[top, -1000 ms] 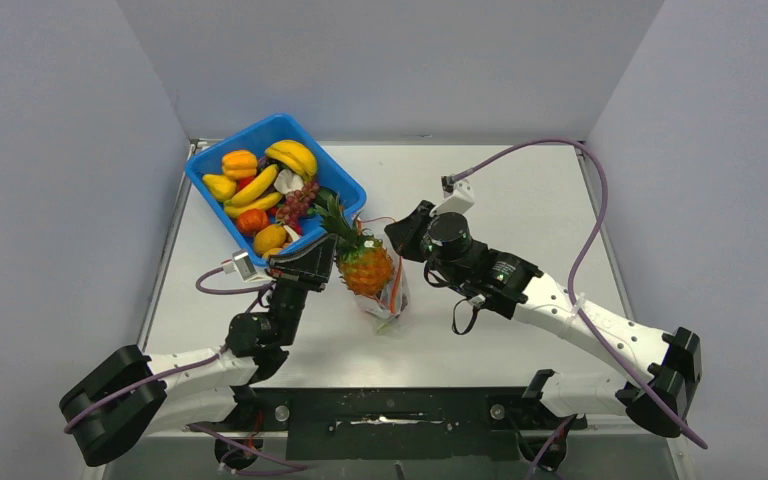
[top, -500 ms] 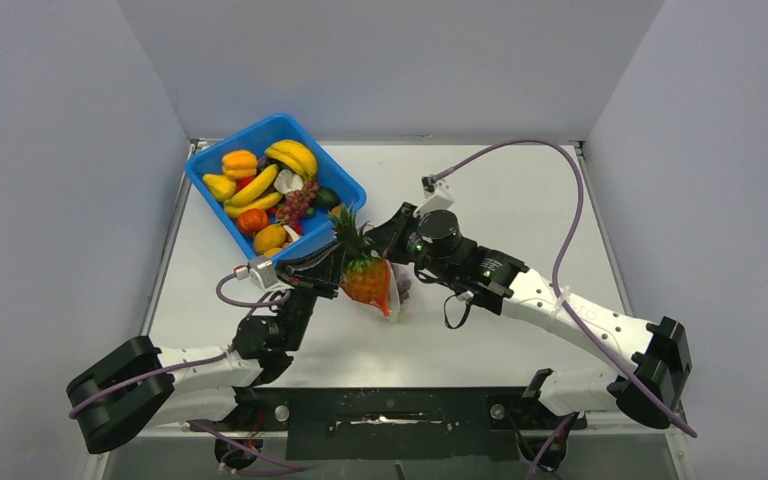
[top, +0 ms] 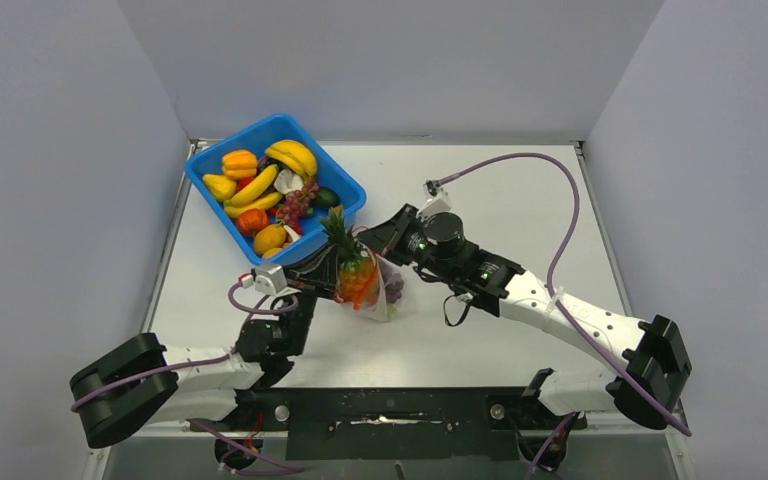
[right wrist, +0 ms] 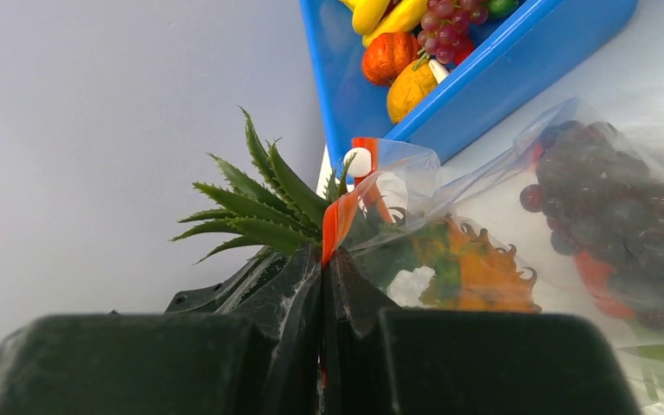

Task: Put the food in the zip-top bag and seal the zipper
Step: Place the fake fruit in the zipper food storage bag.

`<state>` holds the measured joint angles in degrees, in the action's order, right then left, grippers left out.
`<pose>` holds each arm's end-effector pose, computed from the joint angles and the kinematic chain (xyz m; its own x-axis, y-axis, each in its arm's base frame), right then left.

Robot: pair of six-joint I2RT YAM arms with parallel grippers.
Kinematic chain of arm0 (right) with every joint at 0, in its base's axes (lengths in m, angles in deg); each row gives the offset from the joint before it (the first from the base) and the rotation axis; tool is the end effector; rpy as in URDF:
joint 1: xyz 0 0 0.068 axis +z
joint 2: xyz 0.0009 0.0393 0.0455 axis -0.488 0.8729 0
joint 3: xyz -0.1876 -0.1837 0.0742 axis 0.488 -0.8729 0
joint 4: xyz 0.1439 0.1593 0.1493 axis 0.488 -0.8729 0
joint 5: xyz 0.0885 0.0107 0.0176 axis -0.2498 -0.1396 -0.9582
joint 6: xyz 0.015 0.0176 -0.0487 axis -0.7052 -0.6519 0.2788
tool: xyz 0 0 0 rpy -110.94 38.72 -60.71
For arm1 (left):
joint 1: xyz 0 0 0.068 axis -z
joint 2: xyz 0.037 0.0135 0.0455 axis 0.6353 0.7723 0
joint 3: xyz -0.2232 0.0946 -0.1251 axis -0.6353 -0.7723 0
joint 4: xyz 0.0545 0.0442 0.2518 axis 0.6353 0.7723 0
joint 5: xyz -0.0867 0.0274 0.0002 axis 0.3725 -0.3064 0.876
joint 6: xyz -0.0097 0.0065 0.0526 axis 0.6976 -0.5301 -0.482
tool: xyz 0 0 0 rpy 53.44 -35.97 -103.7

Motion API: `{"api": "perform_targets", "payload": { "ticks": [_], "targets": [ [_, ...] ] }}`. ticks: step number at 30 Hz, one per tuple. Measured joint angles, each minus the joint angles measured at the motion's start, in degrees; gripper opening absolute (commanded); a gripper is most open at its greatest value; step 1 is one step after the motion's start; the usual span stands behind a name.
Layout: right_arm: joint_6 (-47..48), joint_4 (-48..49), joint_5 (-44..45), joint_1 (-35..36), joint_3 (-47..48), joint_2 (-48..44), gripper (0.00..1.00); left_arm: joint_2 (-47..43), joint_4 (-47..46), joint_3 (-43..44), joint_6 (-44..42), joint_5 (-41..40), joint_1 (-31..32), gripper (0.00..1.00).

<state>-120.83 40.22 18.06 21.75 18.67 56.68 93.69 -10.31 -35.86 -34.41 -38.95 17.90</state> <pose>0.1920 0.2318 0.3312 -0.7253 0.5680 -0.3889 -0.1289 0.4429 0.8873 0.1164 -0.1418 0.2366 0.1934 -0.6201 -0.7603 0.4485 0.7451 -0.4936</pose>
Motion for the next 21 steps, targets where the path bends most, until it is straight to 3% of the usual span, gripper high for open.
{"api": "perform_targets", "payload": {
  "ticks": [3, 7, 8, 9, 13, 16, 20, 21],
  "targets": [
    [-1.4, 1.5, -0.7, -0.9, -1.0, 0.0, 0.0, 0.0, 0.7, 0.2, -1.0, 0.3, 0.1, 0.37],
    [-3.5, 5.1, -3.1, -3.8, -3.9, 0.0, 0.0, -7.0, 12.7, 1.4, 2.5, 2.7, 0.2, 0.54],
    [-3.9, 5.9, -3.4, -4.8, -4.7, -0.1, 0.0, -10.6, 19.1, 2.5, 4.4, 3.4, 0.3, 0.7],
    [-4.3, 6.4, -3.7, -5.7, -5.4, -0.2, 0.0, -13.4, 23.5, 3.5, 5.8, 3.9, 0.3, 0.74],
    [-5.3, 8.1, -4.8, -8.8, -8.2, -1.9, 0.0, -26.6, 45.5, 9.3, 13.9, 6.5, 0.3, 0.7],
    [-5.5, 9.0, -5.6, -10.5, -9.5, -3.2, 0.0, -32.7, 58.1, 12.1, 19.4, 7.4, 0.3, 0.58],
    [-5.9, 10.1, -6.9, -12.0, -10.2, -3.8, 0.0, -34.2, 73.0, 14.5, 24.7, 7.8, 0.3, 0.48],
    [-5.9, 10.2, -7.1, -12.1, -10.3, -3.9, 0.0, -33.7, 76.5, 14.9, 25.9, 7.8, 0.3, 0.42]
  ]
}}
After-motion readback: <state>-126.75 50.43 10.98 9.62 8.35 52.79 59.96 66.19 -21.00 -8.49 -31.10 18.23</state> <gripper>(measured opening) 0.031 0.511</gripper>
